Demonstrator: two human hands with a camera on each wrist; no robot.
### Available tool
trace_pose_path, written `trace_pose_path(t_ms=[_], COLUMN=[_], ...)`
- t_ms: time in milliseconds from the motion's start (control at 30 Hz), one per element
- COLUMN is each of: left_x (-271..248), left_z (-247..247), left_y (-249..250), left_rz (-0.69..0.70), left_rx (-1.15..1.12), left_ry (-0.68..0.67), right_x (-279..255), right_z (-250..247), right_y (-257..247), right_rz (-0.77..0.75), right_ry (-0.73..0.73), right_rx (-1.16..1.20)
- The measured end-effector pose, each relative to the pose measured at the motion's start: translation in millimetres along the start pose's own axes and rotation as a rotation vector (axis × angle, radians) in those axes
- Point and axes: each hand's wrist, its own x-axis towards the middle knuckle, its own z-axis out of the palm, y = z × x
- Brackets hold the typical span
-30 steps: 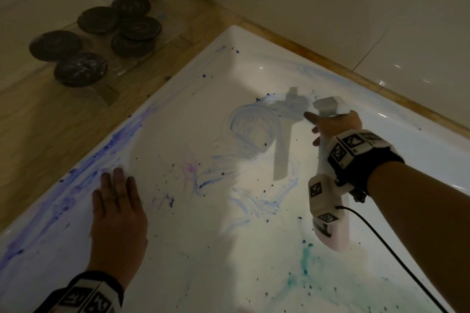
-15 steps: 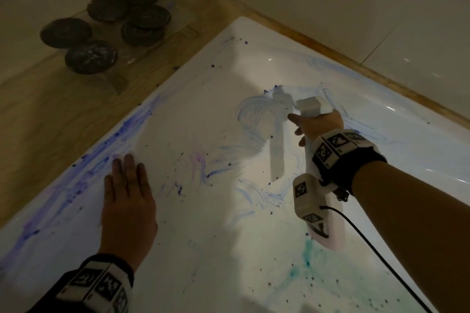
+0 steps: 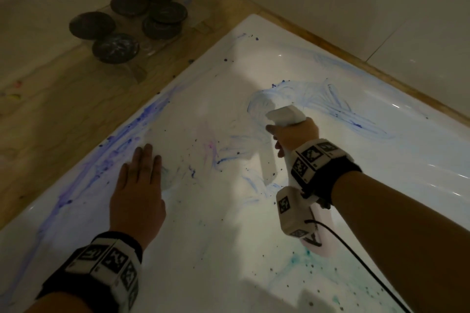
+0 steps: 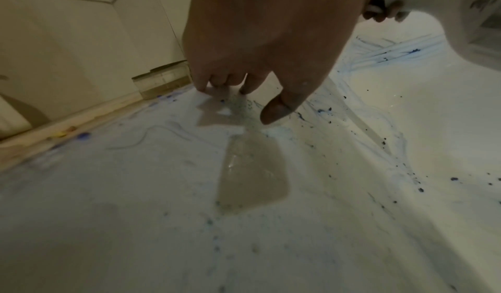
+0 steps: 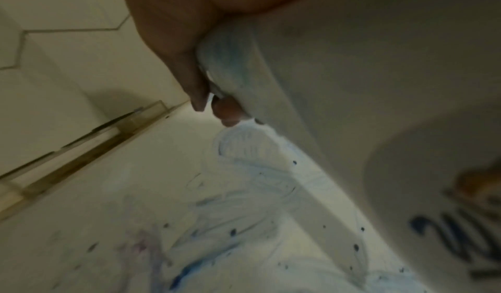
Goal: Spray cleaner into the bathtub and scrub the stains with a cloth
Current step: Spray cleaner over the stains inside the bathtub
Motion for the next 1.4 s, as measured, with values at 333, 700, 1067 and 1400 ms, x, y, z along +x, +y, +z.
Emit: trace_pose_path(t_ms=[333, 700, 1067, 1400], left_x=[-36.7, -99.4, -153.5, -198.4], left_z=[-32.5, -47.5, -51.7, -26.1], left_y=[1.1, -20.2, -48.5, -71.8], left_rz=[-0.048, -0.063, -0.126, -0.522], left_rx=[0.179, 0.194, 0.15, -0.206], left_ry=[-0.245, -0.371, -0.419, -0.327], right_x=[-74.3, -136.0, -190.6, -242.5], right_z=[43.9, 70.2, 90.1, 102.4], right_y=[10.3, 17.7, 24.3, 38.2], right_rz=[-0.146, -0.157, -0.269, -0.494], right_ry=[-0.269, -0.412, -0.449, -0.775], right_rx=[-0.014, -0.135, -0.156, -0.138])
